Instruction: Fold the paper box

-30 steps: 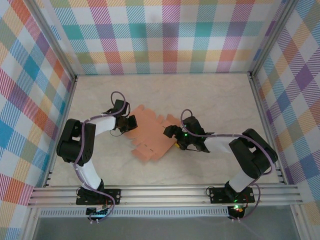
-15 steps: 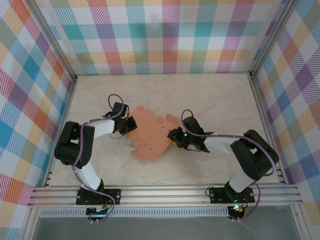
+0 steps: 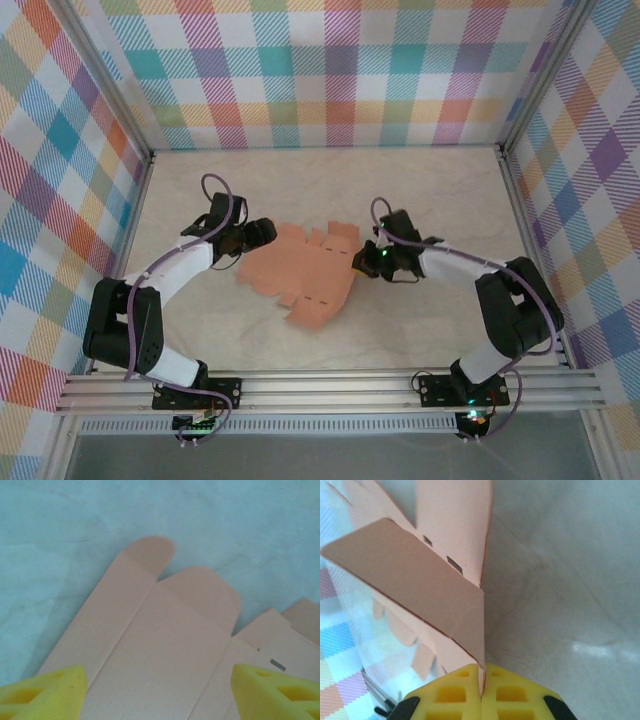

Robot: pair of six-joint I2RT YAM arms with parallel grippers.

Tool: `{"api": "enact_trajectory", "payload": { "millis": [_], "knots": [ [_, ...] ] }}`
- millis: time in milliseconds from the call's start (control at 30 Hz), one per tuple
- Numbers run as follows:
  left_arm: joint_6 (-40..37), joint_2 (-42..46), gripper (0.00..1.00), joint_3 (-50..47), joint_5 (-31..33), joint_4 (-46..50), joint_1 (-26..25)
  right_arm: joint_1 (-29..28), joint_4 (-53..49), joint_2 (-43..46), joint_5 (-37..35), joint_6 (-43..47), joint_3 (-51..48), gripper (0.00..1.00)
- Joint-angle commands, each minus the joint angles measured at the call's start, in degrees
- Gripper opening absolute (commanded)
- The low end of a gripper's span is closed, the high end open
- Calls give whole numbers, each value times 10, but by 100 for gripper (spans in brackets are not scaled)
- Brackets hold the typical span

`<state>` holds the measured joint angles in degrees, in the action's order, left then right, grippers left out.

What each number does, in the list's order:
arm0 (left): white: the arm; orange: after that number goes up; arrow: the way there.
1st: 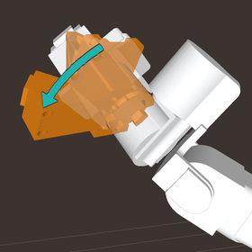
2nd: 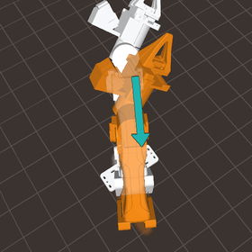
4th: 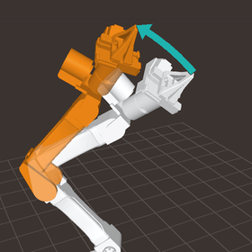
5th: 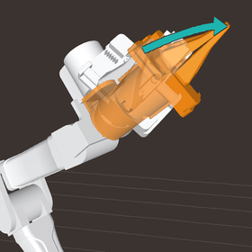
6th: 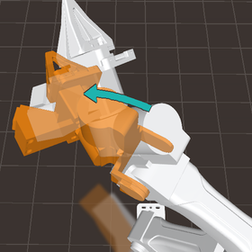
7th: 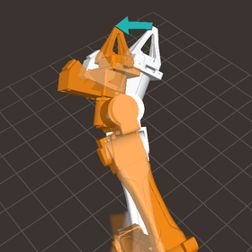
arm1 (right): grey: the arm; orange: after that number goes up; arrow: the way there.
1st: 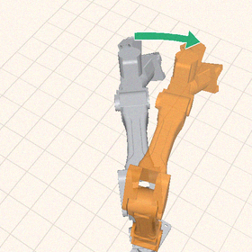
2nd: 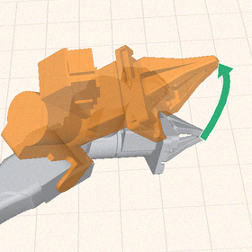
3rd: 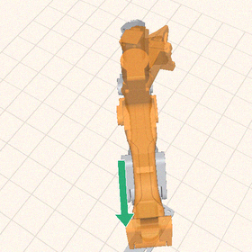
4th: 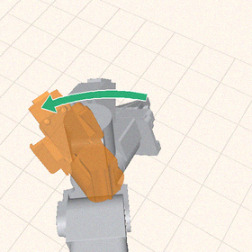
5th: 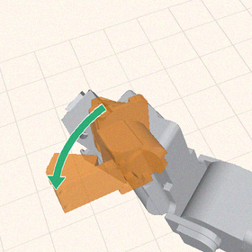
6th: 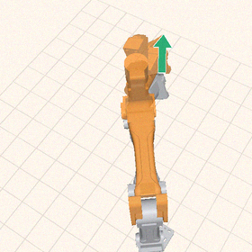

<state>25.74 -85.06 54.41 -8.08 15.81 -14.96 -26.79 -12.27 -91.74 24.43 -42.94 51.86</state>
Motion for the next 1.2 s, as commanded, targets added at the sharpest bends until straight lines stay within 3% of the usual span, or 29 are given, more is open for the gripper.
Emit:
{"api": "enact_trajectory", "payload": {
  "millis": [0, 67, 167, 467, 700, 833, 900, 1000, 1167],
  "knots": [
    [-40, -12, 76, 19, -32, 51, -8, 14, -241, -57, 102, 284, 106, 0],
    [-45, -21, 76, 26, -37, 55, -15, 14, -342, -101, 51, 360, 169, 0],
    [-50, -40, 74, 38, -54, 55, -29, 19, -415, -164, -17, 397, 248, 0],
    [-40, -59, 52, 4, -77, 37, -83, 26, -453, -267, -25, 407, 421, 3],
    [-4, -71, 31, -76, -86, -32, -92, 29, -337, -220, 37, 360, 330, 5],
    [11, -78, 29, -98, -82, -54, -101, 28, -287, -201, 41, 330, 288, 11],
    [21, -83, 28, -105, -76, -61, -102, 28, -258, -190, 43, 315, 262, 21],
    [34, -86, 27, -115, -66, -67, -103, 29, -225, -167, 23, 293, 218, 17],
    [57, -87, 26, -131, -46, -76, -103, 25, -142, -100, 5, 246, 115, 22]
  ]
}}
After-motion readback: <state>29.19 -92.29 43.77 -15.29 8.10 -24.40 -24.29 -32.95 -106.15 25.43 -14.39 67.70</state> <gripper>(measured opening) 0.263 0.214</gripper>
